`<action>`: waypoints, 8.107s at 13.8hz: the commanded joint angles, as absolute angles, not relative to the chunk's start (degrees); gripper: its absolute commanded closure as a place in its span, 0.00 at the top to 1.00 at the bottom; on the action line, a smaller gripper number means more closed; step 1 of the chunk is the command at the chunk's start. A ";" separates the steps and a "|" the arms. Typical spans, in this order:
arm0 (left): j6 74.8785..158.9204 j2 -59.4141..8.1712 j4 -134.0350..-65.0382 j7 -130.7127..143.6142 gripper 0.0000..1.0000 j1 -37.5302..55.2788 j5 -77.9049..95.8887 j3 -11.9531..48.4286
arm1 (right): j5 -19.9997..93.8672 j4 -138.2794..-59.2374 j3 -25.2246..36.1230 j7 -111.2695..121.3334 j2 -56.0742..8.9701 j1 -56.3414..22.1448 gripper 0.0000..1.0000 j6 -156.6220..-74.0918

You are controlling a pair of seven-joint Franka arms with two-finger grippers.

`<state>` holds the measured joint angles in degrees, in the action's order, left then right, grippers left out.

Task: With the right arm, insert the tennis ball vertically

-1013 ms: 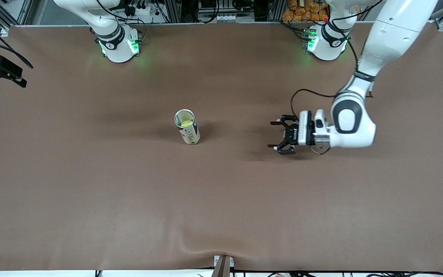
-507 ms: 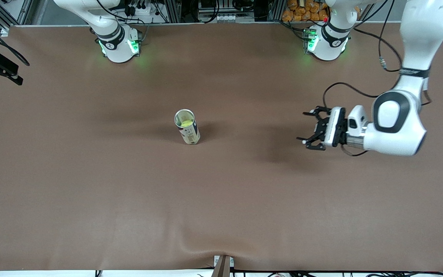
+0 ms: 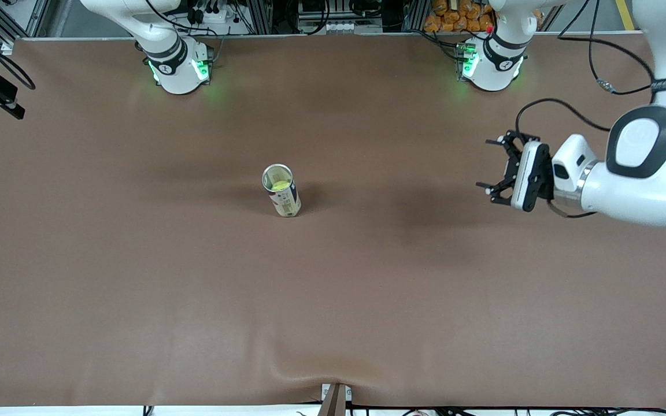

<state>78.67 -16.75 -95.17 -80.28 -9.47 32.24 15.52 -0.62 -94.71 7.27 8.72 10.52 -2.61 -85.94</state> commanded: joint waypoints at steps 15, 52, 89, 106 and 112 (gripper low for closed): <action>71.63 -9.93 -88.77 -32.47 1.00 -10.99 26.29 17.14 | -0.79 -94.13 7.65 9.40 10.02 -4.13 1.00 -82.44; 75.58 -5.28 -81.12 1.60 1.00 -9.16 -1.06 15.84 | -0.79 -93.87 7.73 9.05 10.46 -4.13 1.00 -79.54; 83.41 3.60 -90.09 1.84 1.00 -4.22 -0.44 3.96 | -2.11 -89.65 8.00 9.05 9.14 -4.57 1.00 -79.80; 83.32 3.34 -89.91 1.49 1.00 -3.87 -0.09 3.96 | -2.11 -89.74 8.09 9.49 9.14 -3.52 1.00 -79.54; 83.32 3.34 -89.21 1.41 1.00 -3.52 0.00 4.04 | -2.11 -89.74 8.09 9.49 9.14 -3.52 1.00 -79.72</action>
